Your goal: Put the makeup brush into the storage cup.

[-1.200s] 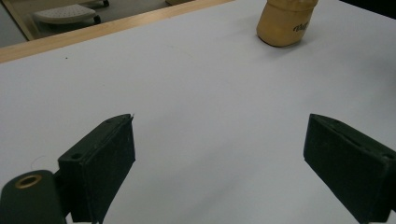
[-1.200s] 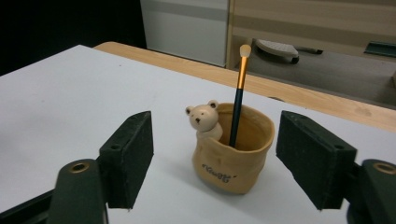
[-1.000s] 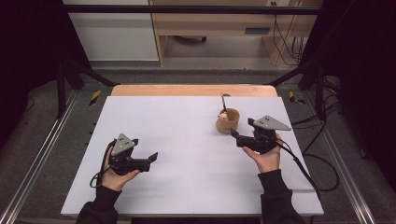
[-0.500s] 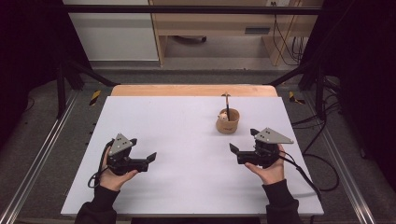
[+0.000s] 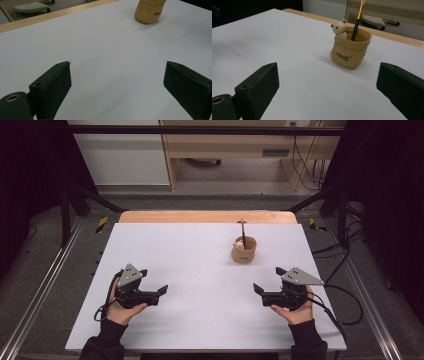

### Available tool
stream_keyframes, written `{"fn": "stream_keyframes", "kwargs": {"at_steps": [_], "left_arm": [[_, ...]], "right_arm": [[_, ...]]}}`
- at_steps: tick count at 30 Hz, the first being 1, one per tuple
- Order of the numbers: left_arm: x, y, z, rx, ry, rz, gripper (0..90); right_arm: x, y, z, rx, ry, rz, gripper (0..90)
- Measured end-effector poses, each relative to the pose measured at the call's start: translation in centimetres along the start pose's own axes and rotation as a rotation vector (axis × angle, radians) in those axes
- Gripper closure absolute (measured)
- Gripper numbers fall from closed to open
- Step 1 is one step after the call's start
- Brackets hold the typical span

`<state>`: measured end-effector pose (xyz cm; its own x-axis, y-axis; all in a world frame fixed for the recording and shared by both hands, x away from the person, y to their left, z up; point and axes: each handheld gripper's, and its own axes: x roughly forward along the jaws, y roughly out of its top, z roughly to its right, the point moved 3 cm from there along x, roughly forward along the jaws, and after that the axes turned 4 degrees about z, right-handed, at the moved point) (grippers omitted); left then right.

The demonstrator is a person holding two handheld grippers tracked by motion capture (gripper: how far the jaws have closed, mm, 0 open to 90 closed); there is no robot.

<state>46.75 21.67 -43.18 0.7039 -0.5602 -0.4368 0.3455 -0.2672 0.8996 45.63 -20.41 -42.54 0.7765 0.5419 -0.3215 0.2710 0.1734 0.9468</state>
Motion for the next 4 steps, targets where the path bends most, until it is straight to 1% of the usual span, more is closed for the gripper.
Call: {"fn": "stream_keyframes", "kwargs": {"at_steps": [4], "left_arm": [[0.08,-0.09,0.09,0.002,-0.003,-0.006,7.3]], "right_arm": [[-0.43,-0.12,0.39,0.009,-0.013,0.008,4.6]]}}
